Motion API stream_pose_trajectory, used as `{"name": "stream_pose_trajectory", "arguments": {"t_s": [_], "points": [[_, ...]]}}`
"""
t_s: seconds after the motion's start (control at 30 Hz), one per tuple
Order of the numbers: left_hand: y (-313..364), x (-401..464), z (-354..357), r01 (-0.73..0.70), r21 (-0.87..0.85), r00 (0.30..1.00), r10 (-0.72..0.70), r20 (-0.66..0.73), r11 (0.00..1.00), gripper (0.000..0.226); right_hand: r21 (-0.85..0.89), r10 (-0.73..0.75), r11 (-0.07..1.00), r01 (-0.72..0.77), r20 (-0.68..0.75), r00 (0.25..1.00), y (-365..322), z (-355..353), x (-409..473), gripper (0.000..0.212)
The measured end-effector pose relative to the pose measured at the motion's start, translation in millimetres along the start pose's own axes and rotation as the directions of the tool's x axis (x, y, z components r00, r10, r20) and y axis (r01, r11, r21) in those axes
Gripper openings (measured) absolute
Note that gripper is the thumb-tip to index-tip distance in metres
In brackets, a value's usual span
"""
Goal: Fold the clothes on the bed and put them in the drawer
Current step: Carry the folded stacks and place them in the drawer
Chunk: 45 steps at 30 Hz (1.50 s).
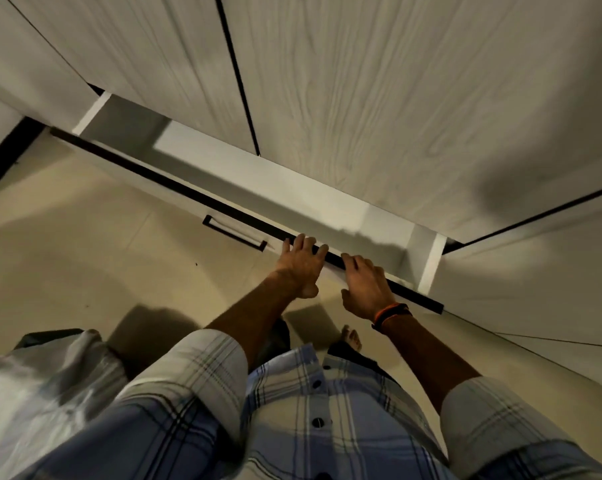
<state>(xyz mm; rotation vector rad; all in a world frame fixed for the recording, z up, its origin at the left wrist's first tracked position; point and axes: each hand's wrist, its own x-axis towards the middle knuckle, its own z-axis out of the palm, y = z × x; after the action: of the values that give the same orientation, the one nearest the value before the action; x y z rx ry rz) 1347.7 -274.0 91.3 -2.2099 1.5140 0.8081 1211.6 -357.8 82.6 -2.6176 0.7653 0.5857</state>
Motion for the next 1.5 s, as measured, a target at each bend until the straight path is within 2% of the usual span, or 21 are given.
{"name": "stream_pose_trajectory", "arguments": {"t_s": [0.2, 0.47, 0.77, 1.07, 1.3, 1.5], "points": [[38, -6, 9, 0.187, -0.080, 0.982, -0.185, 0.023, 0.979, 0.110, -0.074, -0.114, 0.990, 0.117, 0.032, 0.993, 47, 9, -30, 0.096], [65, -24, 15, 0.316, -0.076, 0.948, -0.312, 0.062, 0.946, 0.107, -0.109, -0.226, 0.965, 0.240, 0.129, 0.966, 65, 14, -59, 0.115], [86, -74, 55, 0.415, -0.091, 0.909, -0.408, 0.083, 0.905, 0.106, -0.089, -0.293, 0.945, 0.314, 0.191, 0.937, 43, 43, -103, 0.117], [142, -137, 120, 0.449, -0.239, 0.891, -0.450, 0.057, 0.861, 0.106, -0.055, -0.353, 0.919, 0.390, 0.326, 0.877, 25, 69, -160, 0.115], [178, -174, 151, 0.495, -0.338, 0.861, -0.504, 0.065, 0.801, 0.103, 0.083, -0.394, 0.914, 0.396, 0.408, 0.824, 22, 82, -196, 0.111], [199, -199, 172, 0.570, -0.397, 0.802, -0.591, 0.082, 0.719, 0.107, 0.193, -0.465, 0.884, 0.426, 0.458, 0.758, 19, 103, -217, 0.122]]}}
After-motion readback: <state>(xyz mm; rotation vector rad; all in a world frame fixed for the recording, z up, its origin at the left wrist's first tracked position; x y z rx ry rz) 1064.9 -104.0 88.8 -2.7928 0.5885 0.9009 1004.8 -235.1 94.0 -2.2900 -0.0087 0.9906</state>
